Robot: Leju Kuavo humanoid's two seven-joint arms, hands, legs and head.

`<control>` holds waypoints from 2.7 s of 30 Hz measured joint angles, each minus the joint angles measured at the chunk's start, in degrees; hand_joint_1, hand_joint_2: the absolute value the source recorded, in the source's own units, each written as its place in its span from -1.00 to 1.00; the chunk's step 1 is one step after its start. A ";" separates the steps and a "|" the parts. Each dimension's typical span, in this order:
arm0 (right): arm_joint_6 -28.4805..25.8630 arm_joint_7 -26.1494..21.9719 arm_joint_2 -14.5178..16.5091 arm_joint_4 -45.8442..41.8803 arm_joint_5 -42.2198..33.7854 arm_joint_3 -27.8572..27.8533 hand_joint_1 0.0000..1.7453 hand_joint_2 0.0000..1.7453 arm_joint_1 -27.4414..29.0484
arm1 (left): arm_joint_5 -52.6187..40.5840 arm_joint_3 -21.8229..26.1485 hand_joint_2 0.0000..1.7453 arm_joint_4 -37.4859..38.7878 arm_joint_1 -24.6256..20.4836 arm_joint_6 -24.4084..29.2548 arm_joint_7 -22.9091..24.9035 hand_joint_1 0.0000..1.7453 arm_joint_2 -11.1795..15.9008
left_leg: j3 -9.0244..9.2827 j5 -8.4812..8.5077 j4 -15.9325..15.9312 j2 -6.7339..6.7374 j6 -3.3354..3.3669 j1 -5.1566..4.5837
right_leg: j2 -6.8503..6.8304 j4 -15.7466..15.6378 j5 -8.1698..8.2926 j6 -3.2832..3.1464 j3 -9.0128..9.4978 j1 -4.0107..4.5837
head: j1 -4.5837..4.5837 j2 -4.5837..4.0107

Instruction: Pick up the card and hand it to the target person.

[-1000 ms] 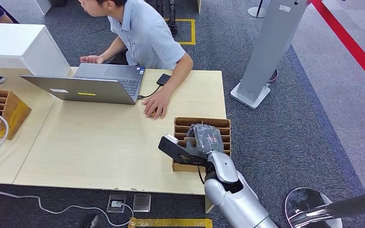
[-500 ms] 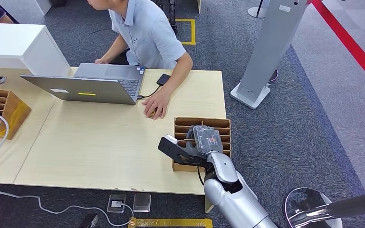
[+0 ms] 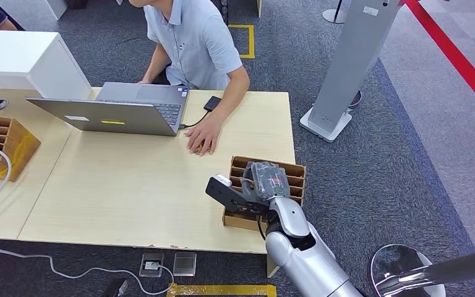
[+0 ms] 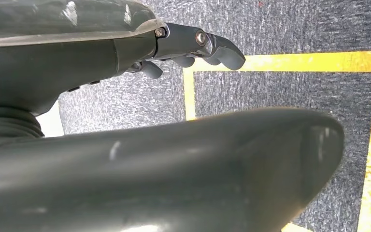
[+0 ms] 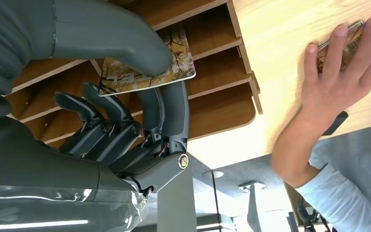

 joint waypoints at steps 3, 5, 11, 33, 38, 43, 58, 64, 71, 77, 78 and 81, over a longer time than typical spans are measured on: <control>-0.34 -0.42 0.17 0.17 0.22 0.01 1.00 1.00 -0.04 | 0.15 0.00 -1.00 0.00 0.00 0.17 -0.28 -1.00 0.00 | 0.00 0.00 0.00 0.00 0.00 0.00 | 0.00 0.00 0.00 0.00 0.00 0.00 | 0.01 0.00; -0.69 -1.00 0.31 0.34 0.53 0.03 1.00 1.00 -0.08 | 0.35 0.00 -1.00 0.00 0.00 0.55 -0.37 -1.00 0.00 | 0.00 0.00 0.00 0.00 0.00 0.00 | 0.00 0.00 0.00 0.00 0.00 0.00 | 0.00 -0.01; -1.65 -3.93 0.39 0.02 0.96 0.32 1.00 1.00 -0.05 | 1.15 0.00 -1.00 0.00 0.01 1.56 -0.37 -1.00 0.00 | 0.01 0.00 0.00 0.00 0.00 0.00 | 0.00 0.00 0.00 0.00 -0.01 0.00 | 0.01 -0.01; -0.99 -9.71 -6.86 -21.37 -4.07 -5.21 1.00 1.00 -6.98 | 0.65 0.03 -1.00 0.00 0.30 1.70 -0.95 -1.00 -0.02 | 0.01 0.03 0.00 0.02 0.01 0.00 | 0.01 0.02 0.03 -0.01 -0.01 0.00 | -0.01 -0.01; -2.62 -13.51 -6.79 -13.20 -14.54 -6.44 1.00 1.00 -17.27 | -0.47 0.02 -1.00 0.00 0.16 1.21 -0.93 -1.00 -0.02 | -0.04 0.05 0.00 -0.01 0.02 0.00 | -0.01 0.05 0.04 0.01 -0.01 0.00 | -0.01 -0.01; -1.35 -17.07 -5.44 -0.34 -16.81 -6.69 1.00 1.00 -26.35 | -1.26 0.02 -1.00 0.00 0.05 0.75 -0.74 -1.00 -0.02 | -0.08 0.06 0.00 -0.05 0.03 -0.01 | -0.05 0.06 0.05 0.02 -0.02 0.00 | 0.04 -0.01; 3.68 -16.64 -0.58 26.01 -14.23 -5.38 1.00 1.00 -32.63 | -2.60 -0.12 -1.00 0.00 -0.49 0.36 -0.93 -1.00 -0.09 | -0.10 0.06 0.00 -0.09 0.02 -0.01 | -0.09 0.05 0.05 0.02 -0.07 0.00 | 0.01 -0.01; 3.86 -16.59 0.64 30.92 -13.50 -4.78 -0.50 1.00 -32.87 | -2.60 -0.13 -1.00 0.00 -0.87 0.49 -0.73 -1.00 -0.09 | -0.10 0.06 0.01 -0.08 0.02 -0.01 | -0.09 0.05 0.05 0.02 -0.08 0.00 | -0.01 -0.01; 3.78 -16.78 1.09 33.58 -13.20 -4.29 -1.00 1.00 -33.27 | -2.95 -0.20 -1.00 0.00 -0.88 -0.83 -0.55 -1.00 -0.09 | -0.10 0.06 0.00 -0.07 0.02 -0.01 | -0.08 0.05 0.05 0.02 -0.09 0.00 | -0.01 -0.01; 2.76 -18.11 1.20 35.41 -11.63 -3.59 -1.00 1.00 -33.70 | -3.03 -0.24 -1.00 0.00 -0.75 -0.49 -1.31 -1.00 -0.09 | -0.10 0.06 0.01 -0.07 0.02 -0.01 | -0.08 0.05 0.05 0.02 -0.09 0.00 | -0.01 -0.01; 2.12 -18.65 1.20 35.79 -10.98 -3.41 -1.00 1.00 -33.92 | -2.94 -0.24 -1.00 0.00 -0.66 -0.36 -1.39 -1.00 -0.09 | -0.10 0.07 0.01 -0.07 0.02 -0.01 | -0.08 0.05 0.05 0.02 -0.09 0.00 | -0.01 -0.01; -0.03 -19.94 1.00 36.05 -10.09 -3.25 -1.00 1.00 -35.06 | -2.43 -0.24 -1.00 0.00 -0.43 -0.34 -1.39 -1.00 -0.09 | -0.10 0.07 0.01 -0.07 0.02 -0.01 | -0.07 0.05 0.05 0.02 -0.10 0.00 | -0.01 -0.01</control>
